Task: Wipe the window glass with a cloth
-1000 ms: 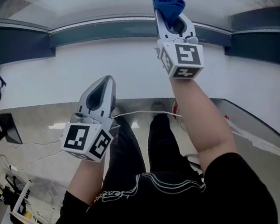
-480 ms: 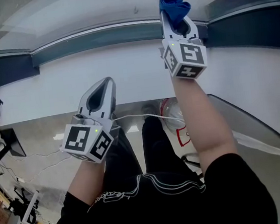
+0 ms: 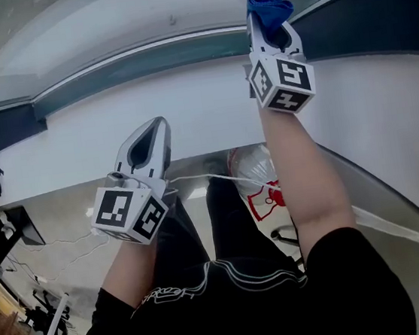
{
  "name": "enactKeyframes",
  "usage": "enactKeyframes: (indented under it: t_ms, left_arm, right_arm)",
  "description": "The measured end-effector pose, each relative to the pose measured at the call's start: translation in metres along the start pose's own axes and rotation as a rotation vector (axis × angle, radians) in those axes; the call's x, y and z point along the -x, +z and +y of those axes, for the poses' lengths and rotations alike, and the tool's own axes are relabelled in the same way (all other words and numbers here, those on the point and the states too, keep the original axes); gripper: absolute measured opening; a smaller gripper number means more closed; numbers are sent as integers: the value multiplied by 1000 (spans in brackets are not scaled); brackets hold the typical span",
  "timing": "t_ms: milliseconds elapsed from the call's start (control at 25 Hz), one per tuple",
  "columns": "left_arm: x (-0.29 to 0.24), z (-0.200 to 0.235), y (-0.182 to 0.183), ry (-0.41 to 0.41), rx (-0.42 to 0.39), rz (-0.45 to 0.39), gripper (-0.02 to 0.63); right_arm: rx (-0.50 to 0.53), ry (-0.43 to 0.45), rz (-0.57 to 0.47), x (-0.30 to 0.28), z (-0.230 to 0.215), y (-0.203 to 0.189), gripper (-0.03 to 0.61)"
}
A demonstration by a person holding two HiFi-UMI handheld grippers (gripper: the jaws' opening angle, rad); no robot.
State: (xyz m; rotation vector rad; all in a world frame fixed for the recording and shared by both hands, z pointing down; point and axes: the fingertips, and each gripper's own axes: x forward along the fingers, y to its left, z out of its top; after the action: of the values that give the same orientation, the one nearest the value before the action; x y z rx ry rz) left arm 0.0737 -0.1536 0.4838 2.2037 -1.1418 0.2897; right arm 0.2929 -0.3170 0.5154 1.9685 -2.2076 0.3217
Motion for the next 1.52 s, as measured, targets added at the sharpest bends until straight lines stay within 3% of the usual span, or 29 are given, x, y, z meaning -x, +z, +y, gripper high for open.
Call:
enactKeyframes:
  t_ms: [280, 520, 920, 1160, 1320, 1520]
  left_arm:
    - [-23, -26, 4, -23, -20, 6, 3]
    - [-32, -39, 3, -20, -21, 13, 3]
    - [5, -25, 28, 23, -56, -37, 3]
    - [70, -60, 65, -15, -118, -78, 3]
    - [128, -93, 109, -72, -136, -164, 3]
    - [217, -153, 180, -147, -247, -228, 3]
  right_arm:
    - [-12, -86, 8, 8, -58, -3, 94]
    - [-12, -103, 1, 9, -77, 0, 93]
    - [-31, -58, -4, 30, -42, 17, 94]
    - [-86, 70, -20, 108, 18, 68, 94]
    - [-70, 242, -114, 177, 73, 153, 94]
    - [-44, 424, -130, 285, 144, 257, 94]
